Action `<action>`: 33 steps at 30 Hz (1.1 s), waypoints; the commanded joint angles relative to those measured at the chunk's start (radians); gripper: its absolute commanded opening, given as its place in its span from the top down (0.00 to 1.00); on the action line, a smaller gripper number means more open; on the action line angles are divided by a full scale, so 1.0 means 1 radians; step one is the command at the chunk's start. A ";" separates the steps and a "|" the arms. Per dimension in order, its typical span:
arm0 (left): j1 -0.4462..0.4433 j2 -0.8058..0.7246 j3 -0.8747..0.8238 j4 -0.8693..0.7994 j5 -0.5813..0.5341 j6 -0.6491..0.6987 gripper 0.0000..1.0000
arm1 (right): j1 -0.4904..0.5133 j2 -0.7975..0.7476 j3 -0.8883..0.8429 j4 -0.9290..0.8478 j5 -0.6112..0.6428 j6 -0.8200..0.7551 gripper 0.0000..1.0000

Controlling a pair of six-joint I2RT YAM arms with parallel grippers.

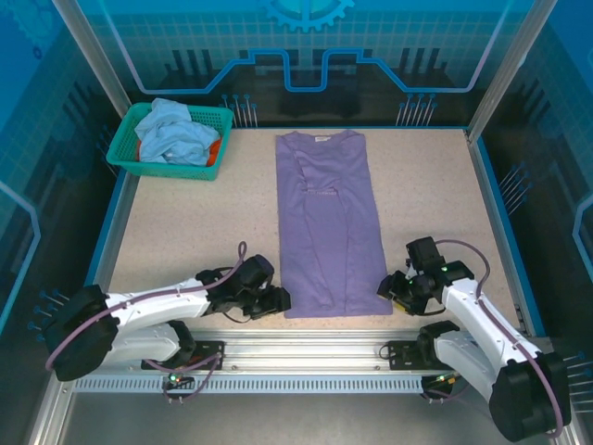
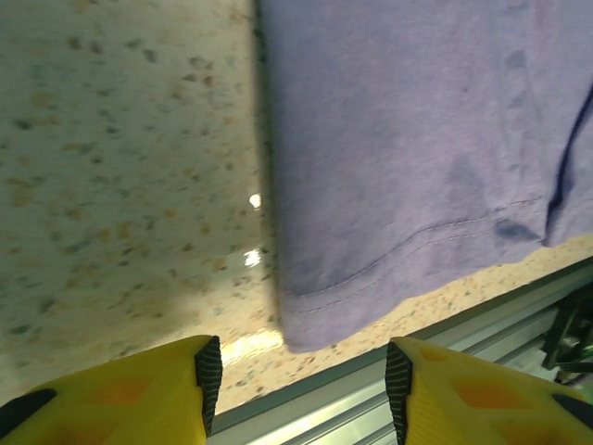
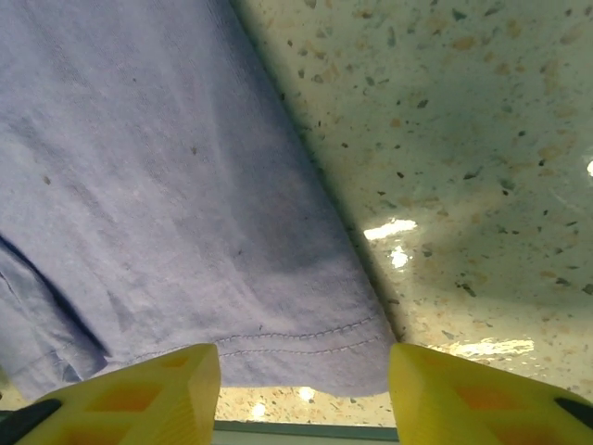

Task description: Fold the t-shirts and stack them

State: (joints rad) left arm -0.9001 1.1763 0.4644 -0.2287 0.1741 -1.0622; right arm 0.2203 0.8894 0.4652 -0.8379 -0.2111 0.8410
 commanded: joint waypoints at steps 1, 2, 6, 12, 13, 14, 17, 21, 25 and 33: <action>-0.017 0.032 -0.022 0.100 0.027 -0.061 0.47 | 0.016 -0.012 -0.002 -0.019 0.031 0.026 0.52; -0.017 0.038 -0.021 0.107 0.022 -0.067 0.48 | 0.017 -0.018 -0.004 -0.020 0.033 0.043 0.53; -0.019 0.054 -0.023 0.128 0.013 -0.083 0.48 | 0.057 -0.036 -0.038 0.018 0.006 0.157 0.53; -0.026 0.082 -0.032 0.144 0.013 -0.097 0.52 | 0.236 -0.055 -0.003 -0.094 0.224 0.371 0.49; -0.028 0.086 -0.035 0.149 0.013 -0.101 0.53 | 0.242 -0.066 -0.006 -0.106 0.236 0.394 0.49; -0.030 0.089 -0.035 0.150 0.013 -0.104 0.53 | 0.243 -0.084 -0.012 -0.106 0.244 0.412 0.48; -0.033 0.095 -0.032 0.136 0.008 -0.102 0.56 | 0.243 -0.134 -0.029 -0.112 0.270 0.459 0.48; -0.039 0.097 -0.024 0.099 -0.010 -0.094 0.57 | 0.244 -0.155 -0.049 -0.092 0.272 0.508 0.47; -0.040 0.113 -0.019 0.103 -0.008 -0.090 0.59 | 0.248 -0.122 -0.101 -0.007 0.231 0.548 0.49; -0.040 0.141 -0.010 0.117 -0.018 -0.081 0.66 | 0.267 -0.172 -0.160 0.068 0.262 0.601 0.54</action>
State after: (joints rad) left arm -0.9325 1.2903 0.4461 -0.1013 0.1734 -1.1515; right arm 0.4717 0.7433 0.3431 -0.8421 0.0341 1.3960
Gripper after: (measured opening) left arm 0.350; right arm 0.465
